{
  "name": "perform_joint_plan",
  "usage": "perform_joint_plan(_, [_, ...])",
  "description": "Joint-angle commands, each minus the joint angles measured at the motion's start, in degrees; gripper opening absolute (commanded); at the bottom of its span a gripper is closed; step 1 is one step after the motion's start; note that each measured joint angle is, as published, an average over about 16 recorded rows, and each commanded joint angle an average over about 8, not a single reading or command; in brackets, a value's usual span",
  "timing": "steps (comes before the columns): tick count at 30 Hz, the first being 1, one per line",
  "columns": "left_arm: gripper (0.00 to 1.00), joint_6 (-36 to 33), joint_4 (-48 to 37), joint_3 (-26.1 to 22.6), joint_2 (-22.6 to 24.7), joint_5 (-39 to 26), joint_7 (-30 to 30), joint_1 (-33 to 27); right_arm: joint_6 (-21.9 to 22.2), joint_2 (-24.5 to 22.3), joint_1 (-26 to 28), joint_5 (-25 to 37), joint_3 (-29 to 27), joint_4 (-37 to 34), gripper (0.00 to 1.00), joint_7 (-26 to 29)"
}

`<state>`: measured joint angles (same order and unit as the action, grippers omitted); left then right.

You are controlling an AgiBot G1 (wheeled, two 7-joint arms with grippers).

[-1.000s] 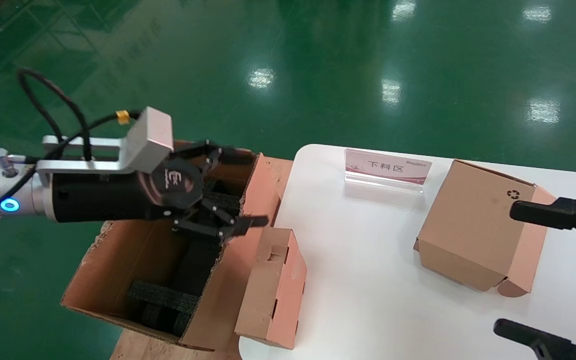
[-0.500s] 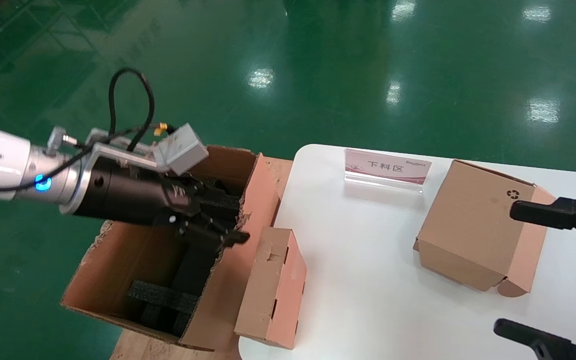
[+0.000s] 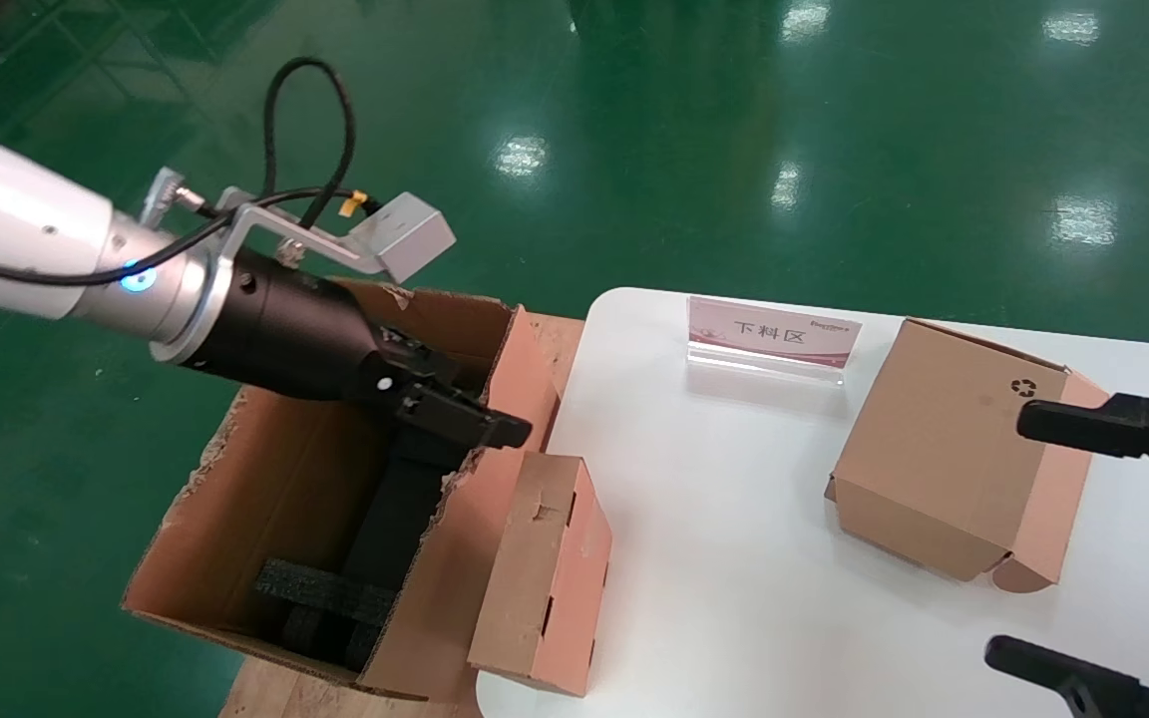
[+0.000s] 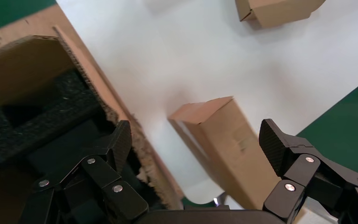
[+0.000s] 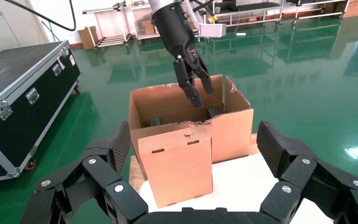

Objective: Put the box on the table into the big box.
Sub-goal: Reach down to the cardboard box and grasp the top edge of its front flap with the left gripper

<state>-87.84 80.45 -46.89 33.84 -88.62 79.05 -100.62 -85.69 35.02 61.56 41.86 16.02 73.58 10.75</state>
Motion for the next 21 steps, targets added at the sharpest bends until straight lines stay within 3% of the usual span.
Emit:
perform_joint_plan(1, [1.0,-0.38,-0.7,-2.11,1.0,0.27,2.03,-2.01,0.0,0.0,0.0,0.0,0.0,0.0,1.0,0.0])
perform_joint_plan(21, [1.0,-3.18,-2.9,-18.58,9.23,-1.52,14.03,-14.84,0.0,0.0,0.0,0.0,0.0,0.0,1.0,0.0])
